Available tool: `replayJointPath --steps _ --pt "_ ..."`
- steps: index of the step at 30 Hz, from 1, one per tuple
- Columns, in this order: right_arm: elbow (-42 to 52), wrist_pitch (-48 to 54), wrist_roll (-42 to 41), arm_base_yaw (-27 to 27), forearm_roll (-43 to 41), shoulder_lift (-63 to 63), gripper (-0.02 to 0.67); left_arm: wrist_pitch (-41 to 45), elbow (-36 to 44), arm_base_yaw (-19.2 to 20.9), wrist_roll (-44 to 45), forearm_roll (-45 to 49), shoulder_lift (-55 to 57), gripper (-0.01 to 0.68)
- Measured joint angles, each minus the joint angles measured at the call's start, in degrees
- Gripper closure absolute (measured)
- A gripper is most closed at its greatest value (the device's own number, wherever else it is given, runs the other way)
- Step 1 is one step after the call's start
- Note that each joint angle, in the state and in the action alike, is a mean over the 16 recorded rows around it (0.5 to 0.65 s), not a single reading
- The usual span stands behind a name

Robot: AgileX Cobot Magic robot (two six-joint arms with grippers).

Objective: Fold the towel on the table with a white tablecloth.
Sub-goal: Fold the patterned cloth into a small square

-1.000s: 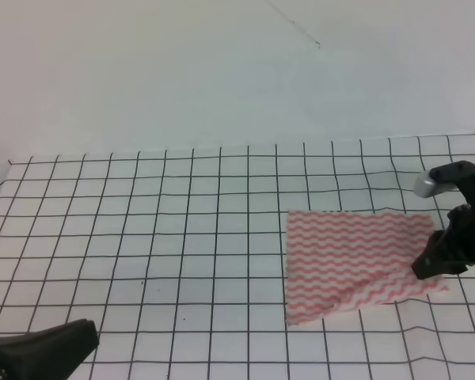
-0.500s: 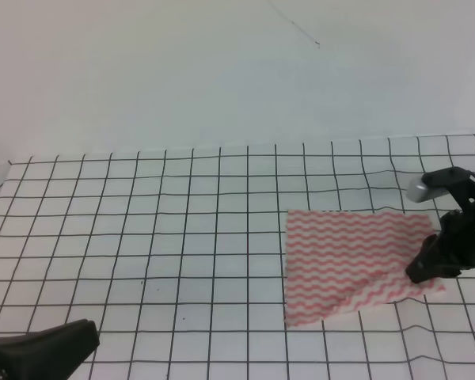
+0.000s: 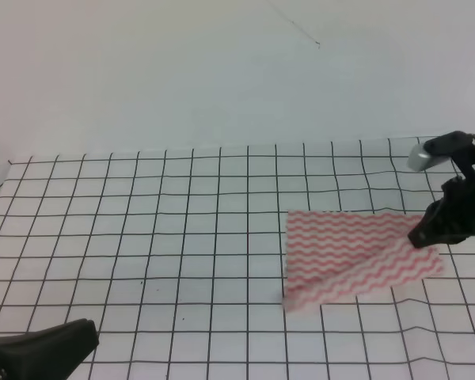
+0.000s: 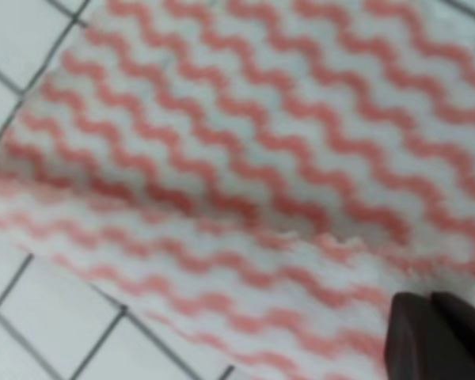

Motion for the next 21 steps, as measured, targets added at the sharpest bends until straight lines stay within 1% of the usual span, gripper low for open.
replayJointPath --steps 9,16,21 --pt "-1.7 -7.2 1.6 -0.3 -2.5 0.1 0.647 -0.1 0.0 0.0 -0.1 0.1 0.0 0.674" --pt "-1.8 -12.2 1.6 -0.5 -2.8 2.0 0.647 -0.1 0.0 0.0 -0.1 0.1 0.0 0.674" --pt "-1.8 -14.3 1.6 -0.5 -2.8 3.4 0.627 -0.1 0.0 0.0 -0.1 0.1 0.0 0.674"
